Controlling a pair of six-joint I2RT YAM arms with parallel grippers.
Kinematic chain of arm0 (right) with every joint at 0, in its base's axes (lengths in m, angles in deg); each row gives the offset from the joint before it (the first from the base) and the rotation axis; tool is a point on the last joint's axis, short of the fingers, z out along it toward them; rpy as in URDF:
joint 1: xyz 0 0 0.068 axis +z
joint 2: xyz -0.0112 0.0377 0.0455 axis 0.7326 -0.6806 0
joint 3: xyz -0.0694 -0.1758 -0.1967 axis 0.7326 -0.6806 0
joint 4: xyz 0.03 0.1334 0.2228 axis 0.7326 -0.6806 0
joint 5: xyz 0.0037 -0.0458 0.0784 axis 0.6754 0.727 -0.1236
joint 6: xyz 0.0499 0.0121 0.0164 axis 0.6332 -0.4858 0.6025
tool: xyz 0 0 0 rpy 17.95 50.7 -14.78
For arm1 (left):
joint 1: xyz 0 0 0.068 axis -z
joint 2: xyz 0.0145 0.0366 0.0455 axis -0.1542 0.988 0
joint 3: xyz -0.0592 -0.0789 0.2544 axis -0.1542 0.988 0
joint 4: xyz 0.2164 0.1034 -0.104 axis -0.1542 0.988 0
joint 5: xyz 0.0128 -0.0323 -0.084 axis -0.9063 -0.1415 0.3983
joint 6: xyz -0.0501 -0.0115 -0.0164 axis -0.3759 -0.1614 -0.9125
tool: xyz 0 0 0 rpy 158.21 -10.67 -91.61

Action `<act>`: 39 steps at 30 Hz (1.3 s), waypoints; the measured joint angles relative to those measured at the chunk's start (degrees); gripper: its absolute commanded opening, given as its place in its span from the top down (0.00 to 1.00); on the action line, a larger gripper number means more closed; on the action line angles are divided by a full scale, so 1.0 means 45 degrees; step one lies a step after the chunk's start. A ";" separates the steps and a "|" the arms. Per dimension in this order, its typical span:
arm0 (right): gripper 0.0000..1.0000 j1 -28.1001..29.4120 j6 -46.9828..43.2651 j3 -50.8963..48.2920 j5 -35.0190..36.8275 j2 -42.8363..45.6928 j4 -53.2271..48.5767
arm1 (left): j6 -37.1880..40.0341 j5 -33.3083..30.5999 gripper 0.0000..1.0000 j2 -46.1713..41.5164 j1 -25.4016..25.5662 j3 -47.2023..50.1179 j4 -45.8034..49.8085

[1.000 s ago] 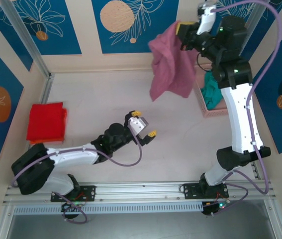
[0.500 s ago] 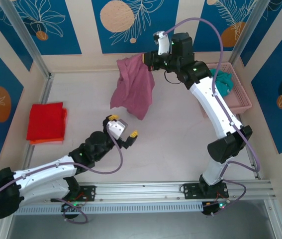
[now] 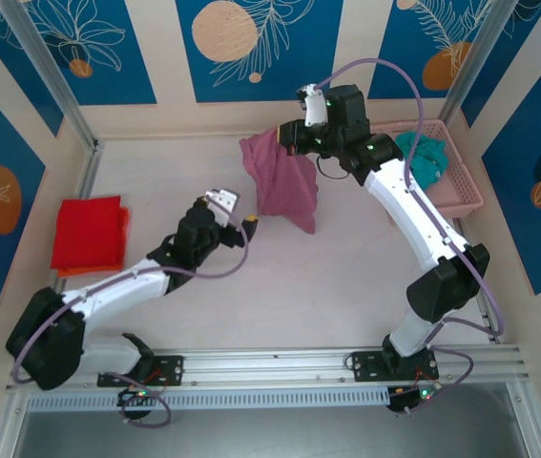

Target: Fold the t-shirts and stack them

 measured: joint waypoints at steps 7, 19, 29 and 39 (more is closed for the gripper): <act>1.00 -0.0170 0.0257 -0.0491 0.0000 0.0165 0.0238 | -0.0505 0.2550 0.00 0.2963 -0.0481 -0.1855 -0.0267; 0.83 -0.1025 0.0646 -0.0437 -0.0287 -0.0039 -0.0131 | -0.1928 0.3959 1.00 0.4969 -0.1137 -0.3730 -0.0379; 0.24 -0.1734 0.0500 0.7461 -0.1243 -0.5867 -0.2380 | -0.5576 0.5255 1.00 0.3128 -0.2161 -0.3347 0.1656; 0.20 -0.1083 0.0617 -0.1423 -0.0709 -0.1622 -0.0398 | -0.7232 0.5595 1.00 0.0835 -0.3118 -0.3133 0.3177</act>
